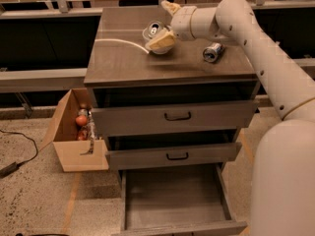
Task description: Pick green can from white bowl and place on counter
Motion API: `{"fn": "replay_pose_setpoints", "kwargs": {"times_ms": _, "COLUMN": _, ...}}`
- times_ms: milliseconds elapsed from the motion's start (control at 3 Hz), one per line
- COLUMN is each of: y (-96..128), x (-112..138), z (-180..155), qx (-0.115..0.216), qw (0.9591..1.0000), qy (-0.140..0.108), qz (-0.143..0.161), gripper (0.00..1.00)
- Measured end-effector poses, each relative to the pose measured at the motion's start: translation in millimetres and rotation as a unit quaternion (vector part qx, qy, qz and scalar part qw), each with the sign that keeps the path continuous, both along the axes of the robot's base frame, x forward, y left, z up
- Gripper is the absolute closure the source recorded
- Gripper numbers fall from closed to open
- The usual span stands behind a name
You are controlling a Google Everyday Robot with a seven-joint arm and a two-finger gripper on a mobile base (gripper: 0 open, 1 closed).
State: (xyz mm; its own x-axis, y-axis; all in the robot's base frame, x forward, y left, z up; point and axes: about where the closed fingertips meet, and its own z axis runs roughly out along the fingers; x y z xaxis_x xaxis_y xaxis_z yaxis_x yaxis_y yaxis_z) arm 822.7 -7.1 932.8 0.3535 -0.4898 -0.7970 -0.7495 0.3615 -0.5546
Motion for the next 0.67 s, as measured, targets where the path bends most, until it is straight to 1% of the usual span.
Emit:
{"fn": "replay_pose_setpoints", "kwargs": {"times_ms": 333, "y": 4.0, "x": -0.6, "z": -2.6, "qx": -0.001, "qw": 1.0000, "qy": 0.003, "qz": 0.001, "gripper": 0.41}}
{"fn": "replay_pose_setpoints", "kwargs": {"times_ms": 667, "y": 3.4, "x": -4.3, "z": -5.9, "qx": -0.005, "qw": 1.0000, "qy": 0.008, "qz": -0.001, "gripper": 0.65}}
